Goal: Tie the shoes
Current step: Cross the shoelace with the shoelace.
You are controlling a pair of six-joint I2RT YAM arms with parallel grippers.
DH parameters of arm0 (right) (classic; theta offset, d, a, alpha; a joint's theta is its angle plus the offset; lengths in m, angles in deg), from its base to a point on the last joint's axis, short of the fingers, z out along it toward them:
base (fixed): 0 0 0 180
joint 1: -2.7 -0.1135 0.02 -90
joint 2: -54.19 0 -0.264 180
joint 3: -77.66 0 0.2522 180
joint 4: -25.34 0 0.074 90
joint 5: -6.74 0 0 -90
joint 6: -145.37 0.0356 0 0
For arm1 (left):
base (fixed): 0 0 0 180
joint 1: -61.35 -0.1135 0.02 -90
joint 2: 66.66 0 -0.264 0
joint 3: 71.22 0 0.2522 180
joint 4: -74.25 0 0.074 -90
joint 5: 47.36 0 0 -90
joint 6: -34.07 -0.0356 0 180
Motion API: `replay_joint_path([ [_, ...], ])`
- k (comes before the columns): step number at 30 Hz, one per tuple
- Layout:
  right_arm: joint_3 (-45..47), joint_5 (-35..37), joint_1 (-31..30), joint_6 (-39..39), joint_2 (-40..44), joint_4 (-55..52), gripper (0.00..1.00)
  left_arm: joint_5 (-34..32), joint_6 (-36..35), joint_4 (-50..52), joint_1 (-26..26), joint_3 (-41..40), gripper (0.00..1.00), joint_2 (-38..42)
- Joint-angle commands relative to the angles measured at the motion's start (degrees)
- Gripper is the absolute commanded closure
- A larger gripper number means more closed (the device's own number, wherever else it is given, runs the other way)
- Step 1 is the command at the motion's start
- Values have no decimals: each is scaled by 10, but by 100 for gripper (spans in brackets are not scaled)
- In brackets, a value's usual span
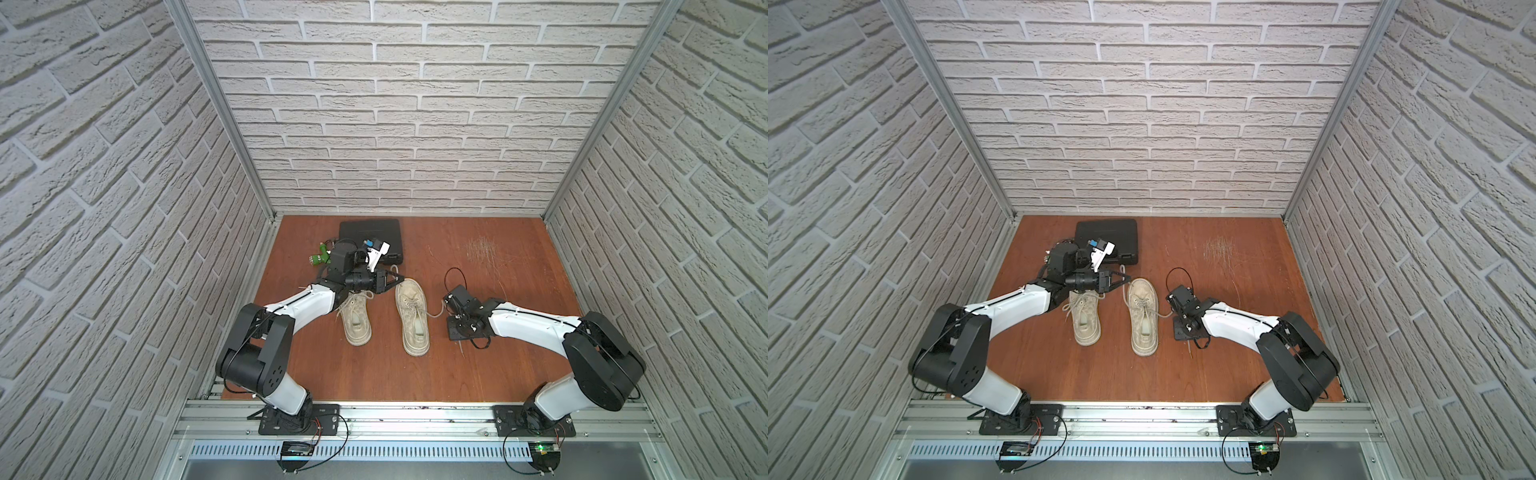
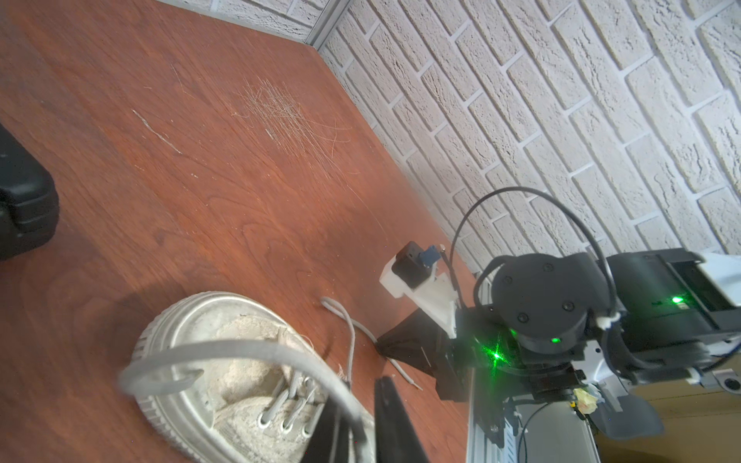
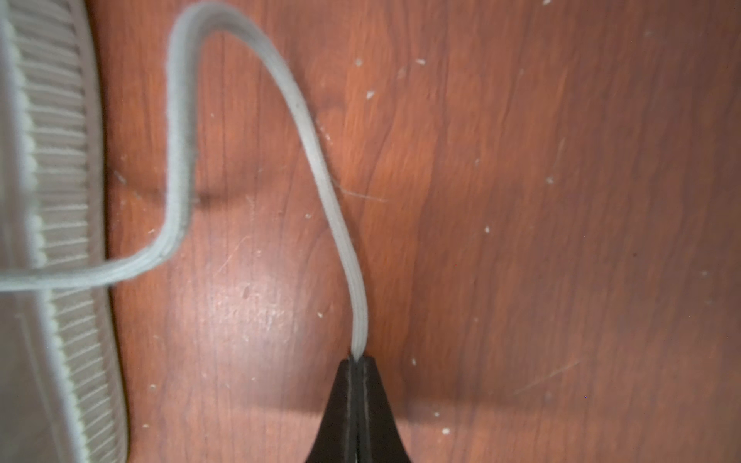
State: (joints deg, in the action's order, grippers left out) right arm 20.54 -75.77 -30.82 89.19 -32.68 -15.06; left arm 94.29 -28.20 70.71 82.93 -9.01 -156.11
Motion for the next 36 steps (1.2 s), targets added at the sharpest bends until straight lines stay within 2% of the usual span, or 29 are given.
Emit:
replay_joint_path([
  [1, 19, -23, 21, -52, 50, 26, 97, 13, -14, -32, 4, -10, 79, 18],
  [3, 25, -58, 35, -81, 89, 45, 97, 14, -13, -35, 5, -10, 77, 18],
  [7, 27, -174, 64, -125, 164, 101, 97, 16, -13, -39, 6, -10, 75, 16],
  [11, 6, -278, 85, -125, 207, 147, 97, 17, -12, -43, 8, -7, 74, 12],
  [16, -42, -353, 106, -94, 203, 187, 97, 28, -20, -47, 12, -4, 73, 7],
  [26, -164, -430, 115, -56, 130, 212, 97, 60, -48, -63, 19, 6, 67, -6],
  [36, -193, -465, 114, -43, 84, 250, 97, 73, -52, -65, 31, 20, 62, -21],
])
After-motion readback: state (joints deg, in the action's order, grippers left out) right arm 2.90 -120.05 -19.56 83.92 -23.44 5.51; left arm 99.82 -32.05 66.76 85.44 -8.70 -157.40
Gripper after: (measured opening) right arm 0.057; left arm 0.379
